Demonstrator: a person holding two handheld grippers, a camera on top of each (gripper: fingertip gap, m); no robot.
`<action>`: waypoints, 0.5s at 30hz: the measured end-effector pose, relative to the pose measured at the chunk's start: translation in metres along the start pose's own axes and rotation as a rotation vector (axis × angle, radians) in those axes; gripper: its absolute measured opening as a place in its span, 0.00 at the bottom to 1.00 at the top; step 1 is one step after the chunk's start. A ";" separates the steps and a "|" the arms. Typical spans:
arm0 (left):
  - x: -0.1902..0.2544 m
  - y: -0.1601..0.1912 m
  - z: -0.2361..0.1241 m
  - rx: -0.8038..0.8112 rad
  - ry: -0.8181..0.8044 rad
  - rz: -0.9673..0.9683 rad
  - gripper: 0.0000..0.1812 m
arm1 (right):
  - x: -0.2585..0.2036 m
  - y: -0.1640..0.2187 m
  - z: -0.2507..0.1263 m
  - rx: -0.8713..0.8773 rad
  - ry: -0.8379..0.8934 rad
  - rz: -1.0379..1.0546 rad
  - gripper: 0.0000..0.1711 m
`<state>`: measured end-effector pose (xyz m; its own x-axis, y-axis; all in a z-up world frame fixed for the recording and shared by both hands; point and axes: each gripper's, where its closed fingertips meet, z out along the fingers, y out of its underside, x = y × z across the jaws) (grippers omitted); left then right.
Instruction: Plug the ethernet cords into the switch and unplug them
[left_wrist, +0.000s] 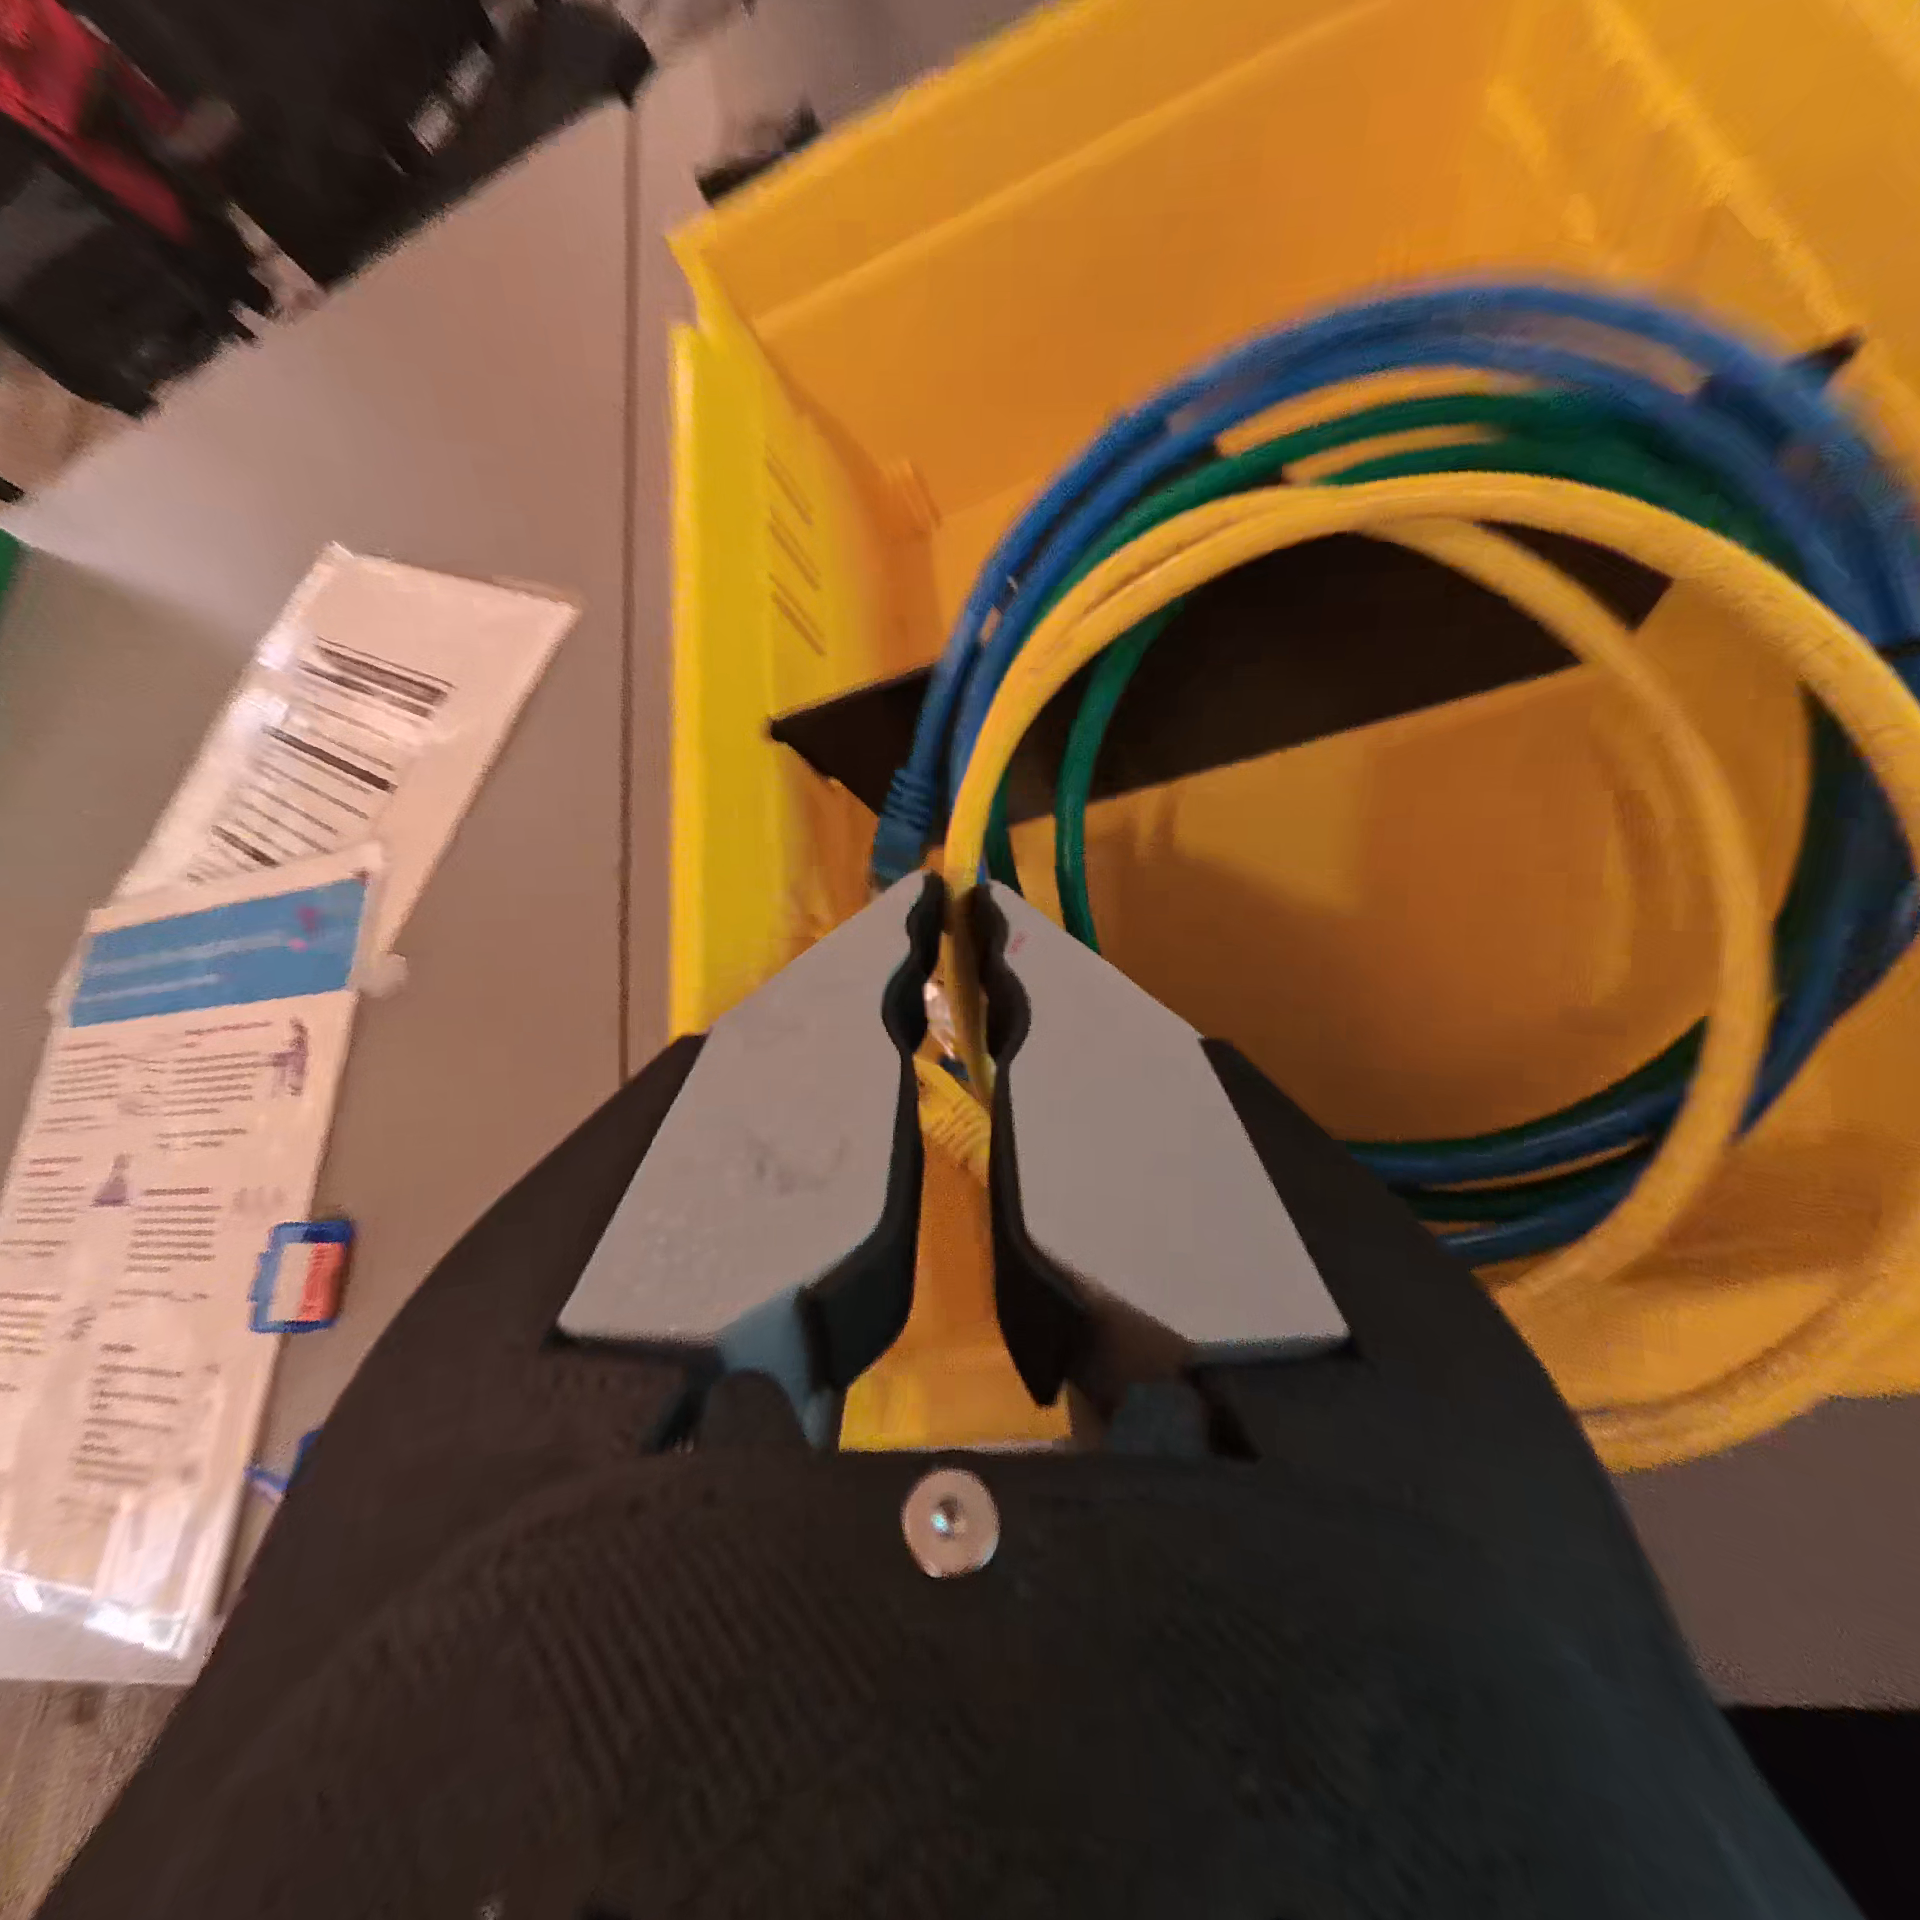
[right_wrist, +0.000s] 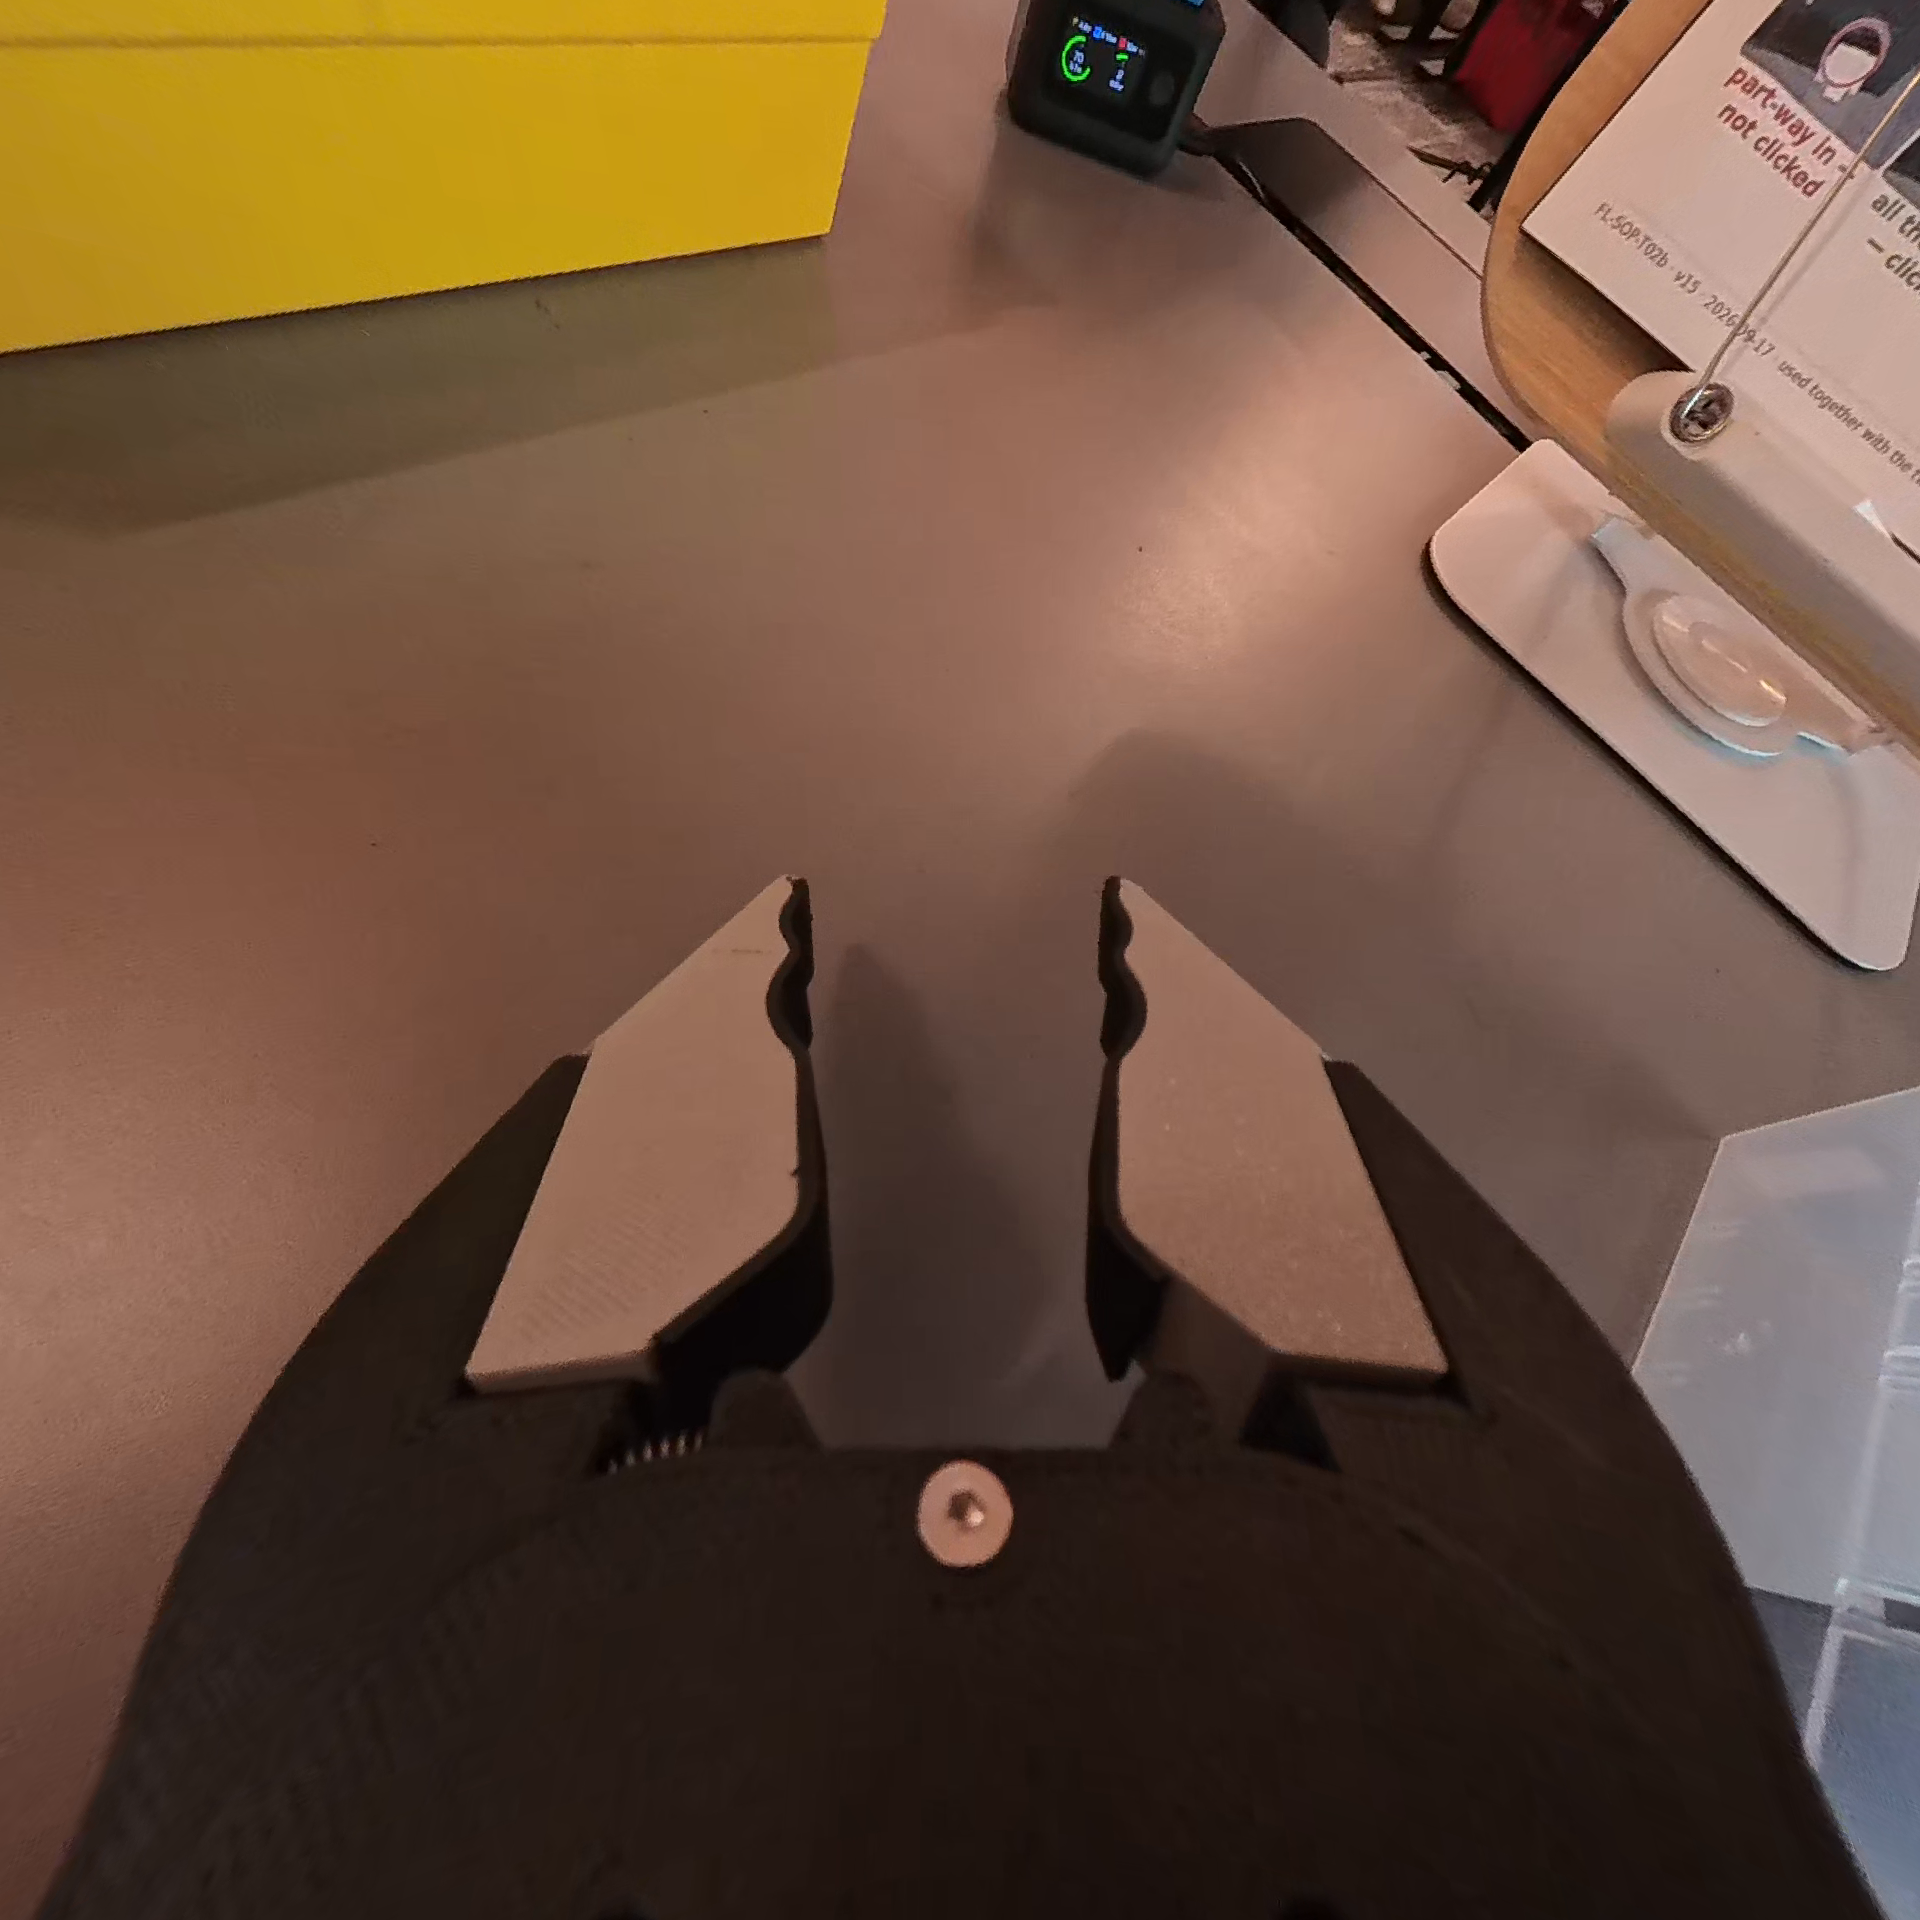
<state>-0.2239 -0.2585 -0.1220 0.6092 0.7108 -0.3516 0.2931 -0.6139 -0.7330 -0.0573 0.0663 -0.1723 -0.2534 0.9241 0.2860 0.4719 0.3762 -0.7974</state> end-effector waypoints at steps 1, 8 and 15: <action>-0.006 -0.010 -0.008 0.048 -0.034 -0.006 0.02 | 0.000 0.000 0.000 0.002 -0.002 0.002 0.31; -0.040 -0.076 -0.107 0.442 -0.272 -0.009 0.02 | -0.002 -0.001 0.001 0.005 -0.010 0.002 0.31; -0.028 -0.108 -0.193 0.674 -0.289 0.022 0.02 | 0.004 -0.011 -0.006 0.053 0.047 -0.011 0.30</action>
<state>-0.1302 -0.2782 0.0798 0.3640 0.8198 -0.4421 -0.2905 -0.3511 -0.8901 -0.0587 0.0664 -0.1594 -0.2175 0.9225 0.3190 0.4238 0.3837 -0.8205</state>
